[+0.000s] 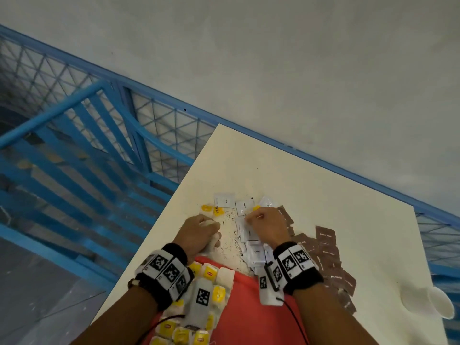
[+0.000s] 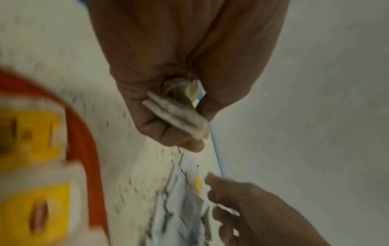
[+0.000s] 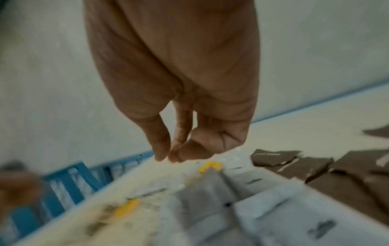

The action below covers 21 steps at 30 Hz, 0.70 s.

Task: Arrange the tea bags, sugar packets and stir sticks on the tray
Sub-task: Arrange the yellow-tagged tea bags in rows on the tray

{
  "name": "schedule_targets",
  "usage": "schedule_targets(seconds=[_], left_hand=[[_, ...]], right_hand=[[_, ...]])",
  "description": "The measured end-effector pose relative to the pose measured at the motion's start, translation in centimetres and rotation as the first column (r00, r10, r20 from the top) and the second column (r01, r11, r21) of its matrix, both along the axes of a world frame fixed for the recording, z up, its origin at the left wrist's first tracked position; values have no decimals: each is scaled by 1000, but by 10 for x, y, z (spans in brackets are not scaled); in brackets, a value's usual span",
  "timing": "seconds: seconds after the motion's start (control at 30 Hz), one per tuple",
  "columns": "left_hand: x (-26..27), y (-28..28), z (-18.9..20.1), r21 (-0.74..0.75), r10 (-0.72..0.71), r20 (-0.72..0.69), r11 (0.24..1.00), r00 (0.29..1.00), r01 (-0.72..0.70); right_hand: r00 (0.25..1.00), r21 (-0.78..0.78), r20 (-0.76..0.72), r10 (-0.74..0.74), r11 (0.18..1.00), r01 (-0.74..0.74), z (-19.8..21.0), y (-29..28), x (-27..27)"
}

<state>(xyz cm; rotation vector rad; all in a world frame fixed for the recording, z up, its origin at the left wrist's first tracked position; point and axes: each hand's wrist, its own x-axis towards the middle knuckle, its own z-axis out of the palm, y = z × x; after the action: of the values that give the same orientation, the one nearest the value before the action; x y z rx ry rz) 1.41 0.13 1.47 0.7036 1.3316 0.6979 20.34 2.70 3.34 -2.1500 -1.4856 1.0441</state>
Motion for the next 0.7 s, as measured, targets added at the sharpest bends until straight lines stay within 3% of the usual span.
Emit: schedule_targets(seconds=[0.07, 0.13, 0.27, 0.43, 0.53, 0.6, 0.63, 0.7], left_hand=[[-18, 7, 2, 33, -73, -173, 996, 982, 80], [-34, 17, -1, 57, -104, -373, 989, 922, 135], [-44, 37, -13, 62, -161, -665, 961, 729, 268], [-39, 49, -38, -37, -261, -794, 923, 549, 384], [-33, 51, -50, -85, -286, -832, 913, 476, 400], [-31, 52, -54, -113, -305, -838, 908, 452, 404], [-31, 52, -53, -123, -317, -832, 906, 455, 406], [-36, 50, -53, -130, -338, -805, 903, 488, 410]], right_hand=[[978, -11, 198, -64, 998, 67, -14, 17, 11], [957, -63, 284, -58, 995, 79, -29, 28, 18], [951, -61, 305, -46, 996, 68, -47, 38, 21], [959, 27, 281, -36, 999, 30, -31, 34, 14], [991, 72, 135, -13, 997, 3, -17, 31, -1], [990, -3, -141, 3, 1000, -3, -16, 30, -19], [969, -63, -248, -15, 998, 0, -19, 32, -30], [957, -139, -285, -48, 990, 9, -26, 35, -52]])
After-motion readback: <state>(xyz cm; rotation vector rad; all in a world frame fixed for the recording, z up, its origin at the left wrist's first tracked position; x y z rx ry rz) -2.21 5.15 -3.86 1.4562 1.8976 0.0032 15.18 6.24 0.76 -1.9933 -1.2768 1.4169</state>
